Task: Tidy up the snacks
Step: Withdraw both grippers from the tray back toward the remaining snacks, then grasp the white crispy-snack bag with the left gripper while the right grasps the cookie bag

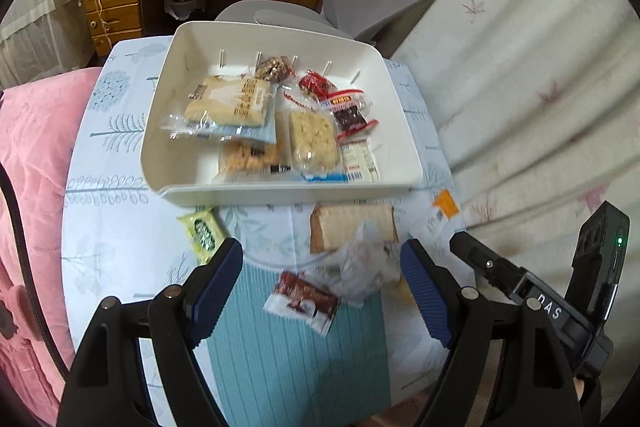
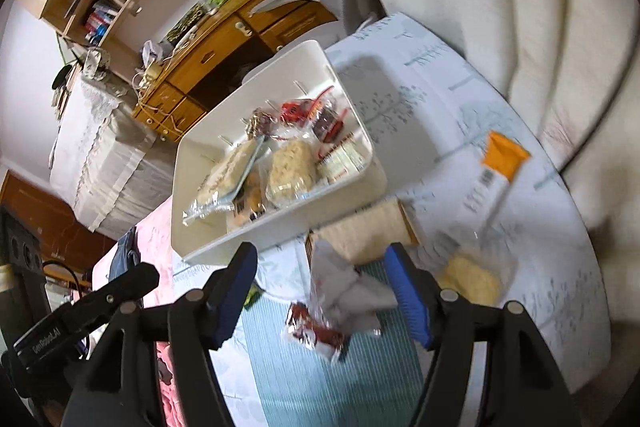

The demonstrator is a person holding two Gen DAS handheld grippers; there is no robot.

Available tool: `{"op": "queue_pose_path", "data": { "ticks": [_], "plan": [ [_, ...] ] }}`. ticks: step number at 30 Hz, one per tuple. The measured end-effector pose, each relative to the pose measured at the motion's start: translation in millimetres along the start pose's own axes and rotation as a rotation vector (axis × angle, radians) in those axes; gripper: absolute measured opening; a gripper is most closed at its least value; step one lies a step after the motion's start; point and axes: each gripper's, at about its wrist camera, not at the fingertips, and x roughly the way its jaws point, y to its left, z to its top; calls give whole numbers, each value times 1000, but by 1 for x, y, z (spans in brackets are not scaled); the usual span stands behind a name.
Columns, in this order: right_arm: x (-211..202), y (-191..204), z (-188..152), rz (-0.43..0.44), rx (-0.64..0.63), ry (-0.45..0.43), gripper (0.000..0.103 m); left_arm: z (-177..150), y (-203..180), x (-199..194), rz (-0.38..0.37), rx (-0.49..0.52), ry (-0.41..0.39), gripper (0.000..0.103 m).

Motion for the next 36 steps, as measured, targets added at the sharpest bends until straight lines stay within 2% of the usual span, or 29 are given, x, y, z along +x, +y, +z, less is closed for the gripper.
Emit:
{"op": "queue_pose_path", "data": {
  "ticks": [7,11,19,26,36],
  "plan": [
    [-21,-4,-45,-36,51,-36,68,-36,6,-11,-19,65,17,80],
    [-26,-11,-70,-69,90,-39,77,-52,6,-14,-29,101,27,80],
    [-33,-34,-105,-110,209,-7,77,-72,1,-10,-26,180,47,80],
    [-29,-62,-114,-121,368,33,77,-78,-9,8,-7,243,95,86],
    [-9,-101,-97,-109,568,102,77,-75,-35,52,47,297,168,89]
  ]
}}
